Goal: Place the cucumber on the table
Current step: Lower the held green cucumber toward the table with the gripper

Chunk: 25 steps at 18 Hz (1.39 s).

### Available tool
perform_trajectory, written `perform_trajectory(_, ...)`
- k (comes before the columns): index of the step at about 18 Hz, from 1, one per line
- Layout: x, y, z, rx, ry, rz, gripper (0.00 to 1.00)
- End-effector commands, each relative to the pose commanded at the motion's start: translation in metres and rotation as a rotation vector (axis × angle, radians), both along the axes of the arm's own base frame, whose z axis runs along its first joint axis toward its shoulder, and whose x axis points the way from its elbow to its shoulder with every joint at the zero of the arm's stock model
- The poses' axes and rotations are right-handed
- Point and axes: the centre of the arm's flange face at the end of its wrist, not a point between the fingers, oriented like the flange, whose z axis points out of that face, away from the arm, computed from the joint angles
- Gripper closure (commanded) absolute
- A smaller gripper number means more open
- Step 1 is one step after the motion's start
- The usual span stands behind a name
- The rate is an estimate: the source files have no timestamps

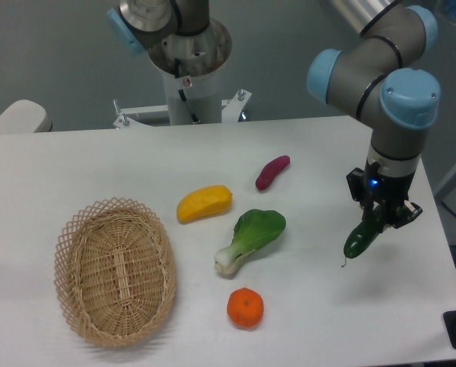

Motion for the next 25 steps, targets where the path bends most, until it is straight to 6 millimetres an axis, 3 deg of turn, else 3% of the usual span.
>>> perform_trajectory(6, -0.003, -0.038, -0.015, -0.027, -0.016, -0.067, 0.68)
perform_trajectory(16, -0.005, -0.077, -0.051, -0.065, -0.038, -0.229, 0.68)
perform_trajectory(19, -0.003, -0.083, -0.066, -0.073, -0.064, -0.25, 0.68)
perform_trajectory(23, 0.008, -0.076, -0.1, -0.077, -0.128, -0.185, 0.68)
perform_trajectory(25, 0.01, -0.074, -0.103, -0.071, -0.143, -0.11, 0.68)
